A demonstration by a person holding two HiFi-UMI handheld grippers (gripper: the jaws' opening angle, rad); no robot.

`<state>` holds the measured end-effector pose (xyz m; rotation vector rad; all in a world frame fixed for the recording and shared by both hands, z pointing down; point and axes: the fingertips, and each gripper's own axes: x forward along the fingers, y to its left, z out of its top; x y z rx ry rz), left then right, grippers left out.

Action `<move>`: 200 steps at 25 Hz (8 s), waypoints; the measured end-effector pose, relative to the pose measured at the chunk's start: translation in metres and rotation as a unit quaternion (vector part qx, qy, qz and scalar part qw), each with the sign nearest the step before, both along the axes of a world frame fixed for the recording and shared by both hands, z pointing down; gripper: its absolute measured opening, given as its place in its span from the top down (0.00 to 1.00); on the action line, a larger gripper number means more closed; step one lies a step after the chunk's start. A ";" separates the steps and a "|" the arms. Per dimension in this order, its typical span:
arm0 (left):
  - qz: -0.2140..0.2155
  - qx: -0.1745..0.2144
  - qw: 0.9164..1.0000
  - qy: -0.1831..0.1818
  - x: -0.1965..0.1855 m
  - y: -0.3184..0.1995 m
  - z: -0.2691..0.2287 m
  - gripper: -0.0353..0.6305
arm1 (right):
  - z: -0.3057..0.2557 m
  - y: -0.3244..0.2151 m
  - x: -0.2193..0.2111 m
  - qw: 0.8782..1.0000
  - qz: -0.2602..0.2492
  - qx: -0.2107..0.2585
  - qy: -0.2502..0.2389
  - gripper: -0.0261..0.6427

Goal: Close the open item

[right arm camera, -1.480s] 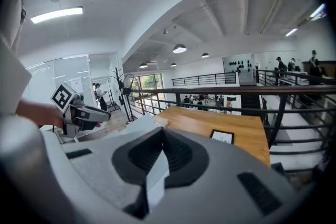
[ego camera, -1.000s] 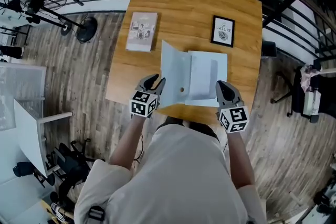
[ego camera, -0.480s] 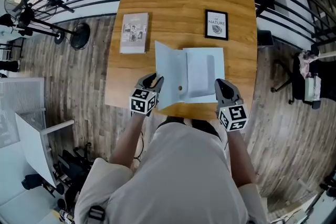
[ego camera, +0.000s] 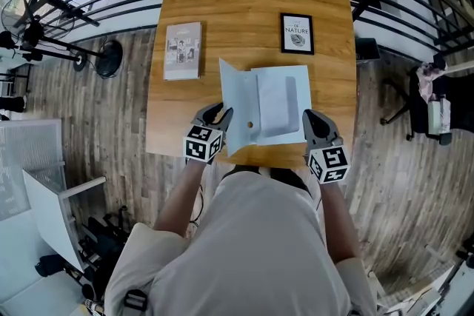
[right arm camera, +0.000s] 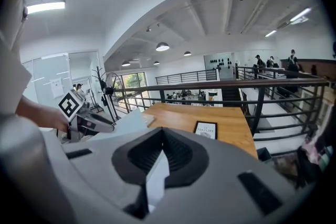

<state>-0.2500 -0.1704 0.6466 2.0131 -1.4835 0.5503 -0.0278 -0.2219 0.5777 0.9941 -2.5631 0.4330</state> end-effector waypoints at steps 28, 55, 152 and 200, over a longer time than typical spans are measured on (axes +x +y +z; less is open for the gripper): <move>0.071 0.006 0.997 0.018 0.089 -0.035 -0.005 0.74 | 0.002 -0.014 0.062 0.999 0.052 -0.001 -0.003 0.96; 0.144 -0.017 0.989 0.029 0.185 -0.064 0.033 0.69 | 0.024 -0.015 0.122 0.994 0.103 -0.024 0.006 0.96; 0.157 -0.134 0.978 -0.022 0.295 -0.114 0.154 0.59 | 0.089 -0.038 0.206 0.995 0.055 -0.086 0.009 0.96; -0.090 0.185 0.979 0.007 0.039 0.030 -0.161 0.72 | -0.095 0.007 0.032 0.996 -0.046 0.070 -0.035 0.96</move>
